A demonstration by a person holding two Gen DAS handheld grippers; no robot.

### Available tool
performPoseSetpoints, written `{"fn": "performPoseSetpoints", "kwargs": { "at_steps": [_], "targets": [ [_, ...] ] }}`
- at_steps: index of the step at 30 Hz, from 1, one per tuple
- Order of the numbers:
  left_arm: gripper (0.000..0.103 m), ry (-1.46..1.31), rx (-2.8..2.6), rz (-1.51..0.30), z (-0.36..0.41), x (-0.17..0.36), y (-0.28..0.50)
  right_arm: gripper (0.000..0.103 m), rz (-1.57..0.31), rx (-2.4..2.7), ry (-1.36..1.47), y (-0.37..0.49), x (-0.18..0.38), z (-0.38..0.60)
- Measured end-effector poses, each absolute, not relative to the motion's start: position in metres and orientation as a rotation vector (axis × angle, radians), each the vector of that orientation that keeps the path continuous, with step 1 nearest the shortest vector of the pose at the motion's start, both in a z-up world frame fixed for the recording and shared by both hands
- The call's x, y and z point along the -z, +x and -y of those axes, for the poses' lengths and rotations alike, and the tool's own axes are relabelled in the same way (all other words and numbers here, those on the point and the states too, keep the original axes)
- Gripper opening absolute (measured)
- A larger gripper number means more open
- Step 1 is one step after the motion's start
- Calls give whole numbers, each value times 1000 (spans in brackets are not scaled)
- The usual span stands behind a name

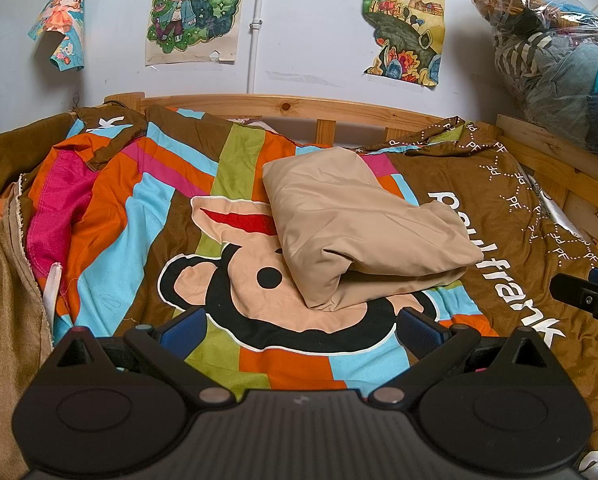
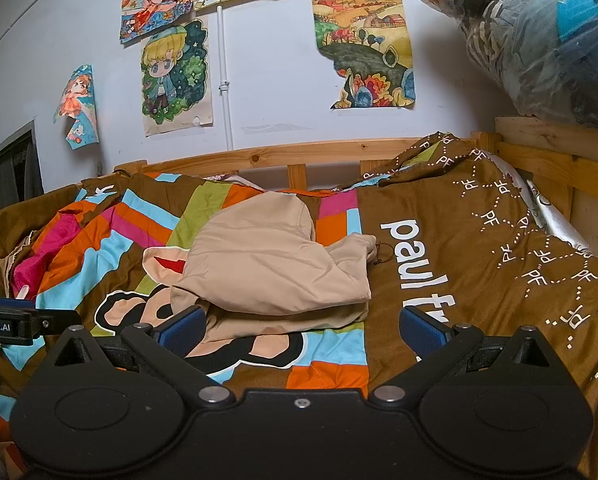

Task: Fold large clothes

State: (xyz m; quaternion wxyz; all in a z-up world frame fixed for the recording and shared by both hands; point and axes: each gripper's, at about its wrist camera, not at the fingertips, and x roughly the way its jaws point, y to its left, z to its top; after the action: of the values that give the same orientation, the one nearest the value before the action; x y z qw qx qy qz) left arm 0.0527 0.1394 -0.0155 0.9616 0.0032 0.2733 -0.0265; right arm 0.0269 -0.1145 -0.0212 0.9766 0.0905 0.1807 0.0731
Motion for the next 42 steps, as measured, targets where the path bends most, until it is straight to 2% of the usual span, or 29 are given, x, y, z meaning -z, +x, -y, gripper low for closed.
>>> {"fn": "performPoseSetpoints", "kwargs": {
  "at_steps": [10, 42],
  "targets": [
    [102, 50, 7, -604, -139, 19, 56, 102, -365, -147, 183, 27, 21, 114],
    [102, 78, 13, -592, -145, 10, 56, 102, -372, -146, 187, 27, 21, 114]
  ]
}}
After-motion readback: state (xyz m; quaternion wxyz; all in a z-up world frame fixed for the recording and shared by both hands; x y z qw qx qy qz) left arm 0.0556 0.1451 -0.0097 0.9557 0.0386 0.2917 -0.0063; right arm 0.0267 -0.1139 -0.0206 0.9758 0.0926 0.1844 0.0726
